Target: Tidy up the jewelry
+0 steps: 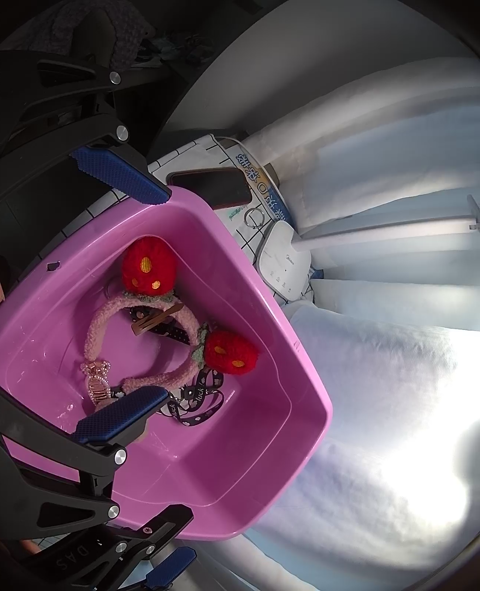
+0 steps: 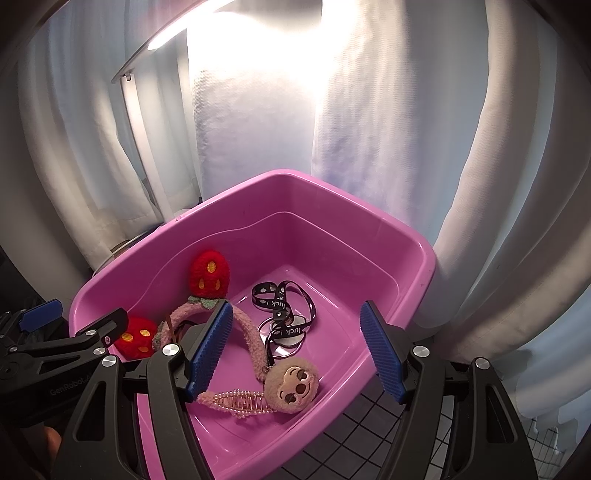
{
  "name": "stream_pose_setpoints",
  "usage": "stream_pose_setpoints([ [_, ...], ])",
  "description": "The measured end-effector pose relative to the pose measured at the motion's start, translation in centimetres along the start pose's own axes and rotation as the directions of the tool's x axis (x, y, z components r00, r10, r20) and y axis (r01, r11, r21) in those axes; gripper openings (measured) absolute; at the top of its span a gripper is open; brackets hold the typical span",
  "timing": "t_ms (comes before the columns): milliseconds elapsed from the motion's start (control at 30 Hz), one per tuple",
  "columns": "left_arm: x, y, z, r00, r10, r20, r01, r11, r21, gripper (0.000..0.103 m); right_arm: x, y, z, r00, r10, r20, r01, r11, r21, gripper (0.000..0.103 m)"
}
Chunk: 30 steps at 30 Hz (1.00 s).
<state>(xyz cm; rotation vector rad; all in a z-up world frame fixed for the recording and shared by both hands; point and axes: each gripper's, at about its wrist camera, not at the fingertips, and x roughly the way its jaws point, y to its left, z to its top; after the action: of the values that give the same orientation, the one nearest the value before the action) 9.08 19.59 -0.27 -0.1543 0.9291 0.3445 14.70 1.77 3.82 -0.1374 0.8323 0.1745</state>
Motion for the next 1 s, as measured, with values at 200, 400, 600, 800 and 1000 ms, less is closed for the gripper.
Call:
stream_pose_setpoints([
  [200, -0.02, -0.02, 0.15, 1.000, -0.002, 0.000, 0.002, 1.000, 0.000, 0.097, 0.05, 0.00, -0.02, 1.000, 0.002, -0.004, -0.002, 1.000, 0.002, 0.068],
  [400, -0.05, -0.06, 0.15, 1.000, 0.002, 0.001, -0.002, 1.000, 0.000, 0.097, 0.04, -0.04, -0.02, 1.000, 0.002, -0.003, -0.002, 1.000, 0.002, 0.068],
  [600, -0.03, -0.07, 0.16, 1.000, 0.002, 0.001, -0.002, 1.000, 0.001, 0.097, 0.06, 0.03, -0.02, 1.000, 0.002, -0.002, -0.002, 1.000, 0.000, 0.068],
  [800, 0.07, -0.11, 0.16, 1.000, 0.002, -0.008, -0.002, 1.000, -0.001, 0.097, 0.11, 0.02, -0.05, 1.000, 0.003, -0.005, -0.003, 1.000, 0.000, 0.068],
  [1000, 0.49, 0.06, 0.15, 0.999, 0.036, -0.022, -0.036, 0.999, -0.002, 0.097, 0.16, -0.04, -0.19, 1.000, 0.003, -0.007, -0.003, 1.000, 0.000, 0.068],
])
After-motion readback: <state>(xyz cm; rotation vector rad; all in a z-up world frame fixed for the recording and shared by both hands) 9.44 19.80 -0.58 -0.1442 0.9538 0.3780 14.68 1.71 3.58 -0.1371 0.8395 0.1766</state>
